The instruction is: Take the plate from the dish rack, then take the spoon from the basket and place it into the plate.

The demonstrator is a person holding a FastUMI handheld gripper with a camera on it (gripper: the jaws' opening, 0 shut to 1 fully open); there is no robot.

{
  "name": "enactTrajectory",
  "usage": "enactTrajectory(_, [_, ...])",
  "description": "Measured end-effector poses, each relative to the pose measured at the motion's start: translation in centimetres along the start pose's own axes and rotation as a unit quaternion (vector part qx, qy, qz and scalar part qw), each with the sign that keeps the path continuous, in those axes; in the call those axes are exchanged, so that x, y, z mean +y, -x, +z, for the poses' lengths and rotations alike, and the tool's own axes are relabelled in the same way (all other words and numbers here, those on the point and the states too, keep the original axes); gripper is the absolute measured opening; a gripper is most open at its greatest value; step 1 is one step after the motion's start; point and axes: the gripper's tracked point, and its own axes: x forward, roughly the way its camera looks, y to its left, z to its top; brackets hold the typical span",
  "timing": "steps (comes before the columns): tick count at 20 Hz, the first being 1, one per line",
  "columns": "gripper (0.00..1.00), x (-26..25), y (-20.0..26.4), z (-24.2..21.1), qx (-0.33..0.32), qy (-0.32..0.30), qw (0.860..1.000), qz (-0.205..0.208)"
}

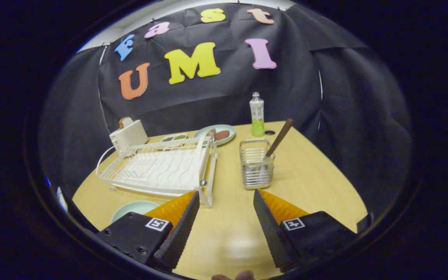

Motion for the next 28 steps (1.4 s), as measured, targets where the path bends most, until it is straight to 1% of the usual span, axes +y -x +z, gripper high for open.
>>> enactTrajectory(3, [0.96, -2.9, -0.3, 2.5, -0.07, 0.036, 0.996, -0.029])
enactTrajectory(4, [1.0, -3.6, -0.6, 3.2, -0.087, 0.041, 0.995, -0.033])
enactTrajectory(6, [1.0, -4.8, -1.7, 4.2, -0.107, 0.036, 0.993, -0.038])
enactTrajectory(10, [1.0, -6.7, -5.7, 5.1, -0.11, 0.01, 0.993, -0.028])
enactTrajectory(12, [1.0, -7.5, -7.5, 5.8, -0.112, -0.019, 0.993, -0.02])
enactTrajectory(15, [1.0, -8.7, -10.1, 6.6, -0.114, -0.02, 0.993, -0.021])
enactTrajectory(19, [1.0, -8.8, -12.0, 7.5, -0.105, -0.036, 0.994, -0.018])
enactTrajectory(21, [0.92, -8.6, -12.6, 7.6, -0.097, -0.042, 0.994, -0.013])
enactTrajectory(25, [0.63, -8.1, -12.8, 8.1, -0.095, -0.058, 0.994, -0.002])
enactTrajectory(26, [0.53, -7.9, -12.6, 8.2, -0.096, -0.06, 0.993, -0.002])
enactTrajectory(27, [0.46, -7.5, -12.5, 8.4, -0.098, -0.064, 0.993, 0.002])
enactTrajectory(28, [0.32, -6.9, -12.4, 8.6, -0.098, -0.069, 0.993, 0.015])
